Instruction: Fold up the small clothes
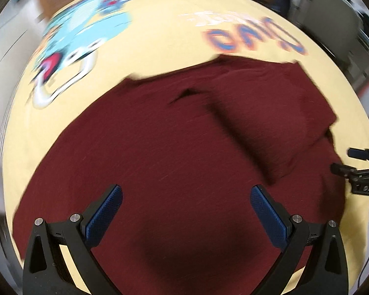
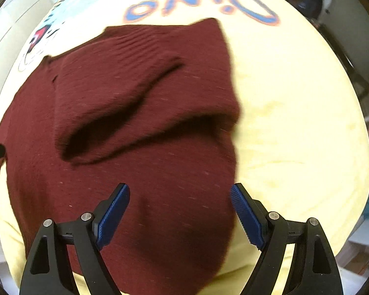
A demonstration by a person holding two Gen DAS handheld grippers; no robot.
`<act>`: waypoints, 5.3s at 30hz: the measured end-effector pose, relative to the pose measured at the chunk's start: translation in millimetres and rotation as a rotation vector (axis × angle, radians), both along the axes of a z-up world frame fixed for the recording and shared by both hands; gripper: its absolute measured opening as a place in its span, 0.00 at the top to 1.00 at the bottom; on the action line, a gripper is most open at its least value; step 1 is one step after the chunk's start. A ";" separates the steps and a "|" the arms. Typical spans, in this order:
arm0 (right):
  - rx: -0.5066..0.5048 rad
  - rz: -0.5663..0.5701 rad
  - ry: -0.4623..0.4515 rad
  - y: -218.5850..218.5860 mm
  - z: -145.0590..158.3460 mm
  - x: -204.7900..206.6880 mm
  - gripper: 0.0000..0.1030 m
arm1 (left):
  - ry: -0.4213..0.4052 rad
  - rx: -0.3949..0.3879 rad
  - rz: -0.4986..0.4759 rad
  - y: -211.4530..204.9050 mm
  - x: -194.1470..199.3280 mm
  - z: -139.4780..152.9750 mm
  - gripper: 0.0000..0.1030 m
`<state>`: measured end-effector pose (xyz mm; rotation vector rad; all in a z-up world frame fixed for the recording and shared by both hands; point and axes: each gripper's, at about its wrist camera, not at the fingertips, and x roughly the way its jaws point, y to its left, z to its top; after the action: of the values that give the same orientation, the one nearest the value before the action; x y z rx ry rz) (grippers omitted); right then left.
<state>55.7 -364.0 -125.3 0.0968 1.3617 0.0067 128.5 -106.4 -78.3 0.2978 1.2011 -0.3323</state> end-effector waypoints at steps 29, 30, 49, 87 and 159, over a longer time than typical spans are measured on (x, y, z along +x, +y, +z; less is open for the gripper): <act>0.066 -0.107 0.008 -100.6 -6.4 -31.1 0.17 | 0.099 0.044 -0.176 -90.9 75.1 -69.3 0.90; 0.068 -0.108 0.007 -101.1 -6.0 -31.1 0.17 | 0.090 0.009 -0.144 -78.4 75.7 -63.8 0.90; 0.075 -0.072 -0.003 -80.2 1.7 -23.7 0.17 | 0.119 -0.255 0.282 71.6 53.7 -73.9 0.88; 0.076 -0.082 -0.008 -50.8 -4.8 -9.4 0.17 | 0.241 -0.172 0.365 123.5 57.2 -91.8 0.88; -0.100 0.208 -0.323 90.4 -33.1 74.2 0.01 | -0.118 -0.027 0.243 64.9 35.4 -108.2 0.01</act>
<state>129.9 -273.5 -158.4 -0.1259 1.0417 0.1242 163.9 -41.5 -186.5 0.1437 1.1023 -0.1181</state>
